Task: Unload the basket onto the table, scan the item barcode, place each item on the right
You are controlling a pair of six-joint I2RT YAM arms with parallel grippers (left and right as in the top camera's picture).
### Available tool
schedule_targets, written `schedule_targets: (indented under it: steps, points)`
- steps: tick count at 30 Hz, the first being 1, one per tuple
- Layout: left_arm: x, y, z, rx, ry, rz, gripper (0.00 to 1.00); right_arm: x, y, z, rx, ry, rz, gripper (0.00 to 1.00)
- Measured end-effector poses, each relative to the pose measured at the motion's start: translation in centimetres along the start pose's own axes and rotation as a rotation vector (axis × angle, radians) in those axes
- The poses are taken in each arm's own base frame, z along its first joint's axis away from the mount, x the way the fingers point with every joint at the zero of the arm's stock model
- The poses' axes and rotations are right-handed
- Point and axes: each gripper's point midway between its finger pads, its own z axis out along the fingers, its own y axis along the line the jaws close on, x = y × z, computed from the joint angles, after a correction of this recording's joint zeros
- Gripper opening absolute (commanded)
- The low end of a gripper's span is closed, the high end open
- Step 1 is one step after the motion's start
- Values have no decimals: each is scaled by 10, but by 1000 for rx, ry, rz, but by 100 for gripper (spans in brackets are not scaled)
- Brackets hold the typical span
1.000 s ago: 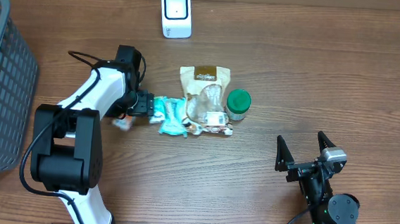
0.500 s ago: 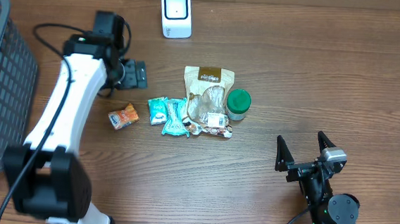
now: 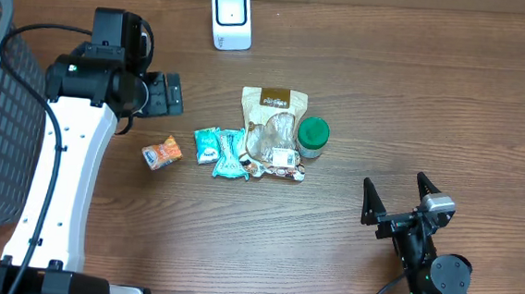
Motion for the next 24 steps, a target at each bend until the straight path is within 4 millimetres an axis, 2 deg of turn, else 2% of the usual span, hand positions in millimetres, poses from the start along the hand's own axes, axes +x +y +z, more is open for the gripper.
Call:
schedule_targets:
  steps: [4, 9, 12, 16, 24]
  points:
    - [3, 6, -6, 60, 21, 27, 99, 0, 0, 0, 0, 0, 0, 100]
    - [-2, 39, -14, 108, 19, -17, 100, 0, 0, 0, 1, 0, 0, 100]
    - [2, 62, -17, 113, 35, -31, 99, 0, 0, 0, 0, -1, 0, 100]
    - [8, 80, -24, 132, 46, 10, 100, 0, 1, 0, -8, 0, 0, 100]
    - [3, 114, -31, 118, -4, 38, 99, 0, 15, -1, -87, 3, 18, 100]
